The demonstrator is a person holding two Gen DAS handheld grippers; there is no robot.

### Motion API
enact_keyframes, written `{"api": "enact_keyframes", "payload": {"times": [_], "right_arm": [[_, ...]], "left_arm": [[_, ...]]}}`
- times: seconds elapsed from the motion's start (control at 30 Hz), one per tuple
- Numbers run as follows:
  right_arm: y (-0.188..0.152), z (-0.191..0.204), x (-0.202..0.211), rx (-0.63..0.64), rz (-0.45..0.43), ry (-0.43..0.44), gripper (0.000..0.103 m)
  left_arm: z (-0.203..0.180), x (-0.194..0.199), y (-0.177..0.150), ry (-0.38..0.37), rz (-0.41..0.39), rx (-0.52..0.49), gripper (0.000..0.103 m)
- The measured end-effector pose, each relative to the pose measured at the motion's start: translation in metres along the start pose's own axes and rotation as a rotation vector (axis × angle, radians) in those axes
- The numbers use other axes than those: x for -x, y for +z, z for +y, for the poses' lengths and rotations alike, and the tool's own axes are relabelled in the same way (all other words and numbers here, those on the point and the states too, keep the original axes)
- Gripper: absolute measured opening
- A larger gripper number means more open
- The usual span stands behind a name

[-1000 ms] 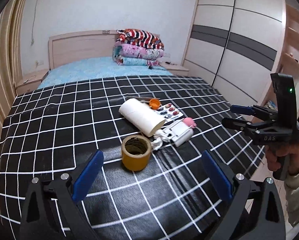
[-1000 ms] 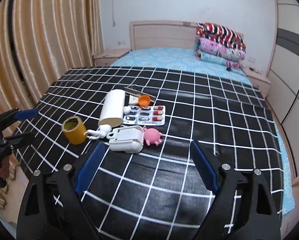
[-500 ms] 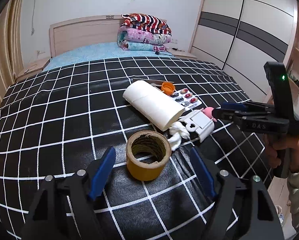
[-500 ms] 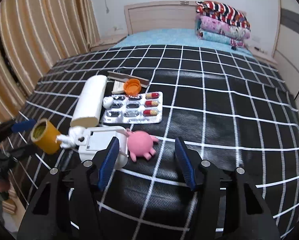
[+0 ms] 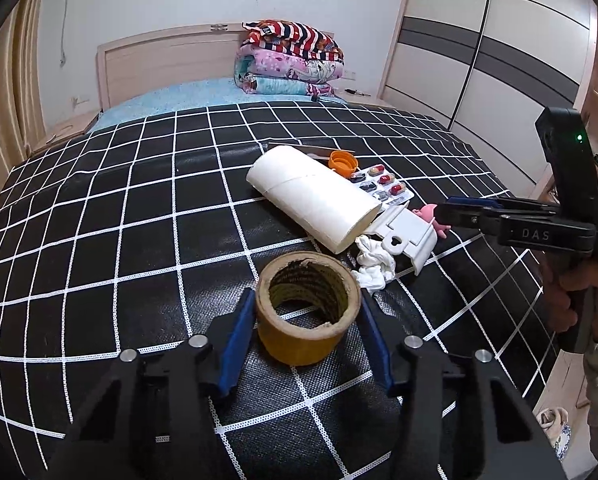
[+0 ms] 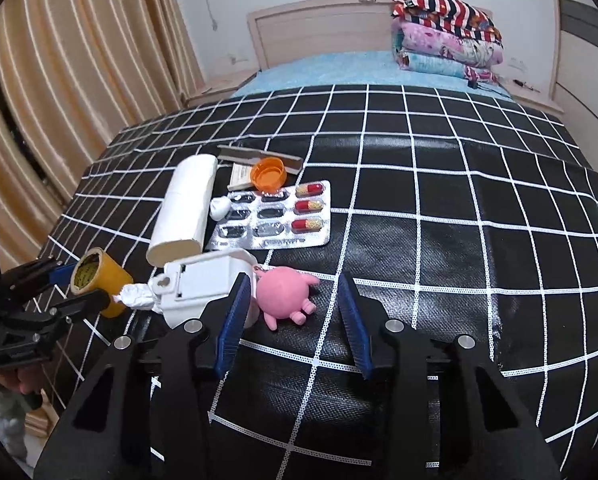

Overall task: Collect trash
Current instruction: 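Grasp the pink pig toy with the right tool while the left tool grasps the yellow tape roll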

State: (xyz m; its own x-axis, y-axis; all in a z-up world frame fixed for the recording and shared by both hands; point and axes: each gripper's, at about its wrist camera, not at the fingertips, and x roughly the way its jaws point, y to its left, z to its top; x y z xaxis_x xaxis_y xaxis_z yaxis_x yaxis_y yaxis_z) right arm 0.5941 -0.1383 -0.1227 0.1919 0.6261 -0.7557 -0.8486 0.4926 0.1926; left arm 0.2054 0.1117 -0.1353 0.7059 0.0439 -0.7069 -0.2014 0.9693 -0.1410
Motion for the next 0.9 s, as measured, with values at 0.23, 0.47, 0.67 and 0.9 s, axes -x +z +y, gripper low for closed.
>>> {"api": "enact_keyframes", "payload": {"times": [0.23,0.47,0.67,0.9], "right_arm": [[-0.001,0.001,-0.010,0.003,0.026,0.024,0.038],[-0.003,0.002,-0.008,0.009,0.028,0.034,0.033],[-0.006,0.001,0.009,0.000,-0.001,0.027,0.033],[-0.024,0.013,0.039,0.018,-0.032,0.019,0.033]], "left_arm": [[-0.002,-0.001,0.000,-0.002,-0.008,-0.009,0.048],[-0.005,0.003,-0.001,0.006,-0.015,-0.030,0.047],[-0.005,0.018,-0.003,0.005,-0.043,-0.032,0.047],[-0.011,0.047,-0.016,-0.008,-0.077,-0.035,0.047]]}}
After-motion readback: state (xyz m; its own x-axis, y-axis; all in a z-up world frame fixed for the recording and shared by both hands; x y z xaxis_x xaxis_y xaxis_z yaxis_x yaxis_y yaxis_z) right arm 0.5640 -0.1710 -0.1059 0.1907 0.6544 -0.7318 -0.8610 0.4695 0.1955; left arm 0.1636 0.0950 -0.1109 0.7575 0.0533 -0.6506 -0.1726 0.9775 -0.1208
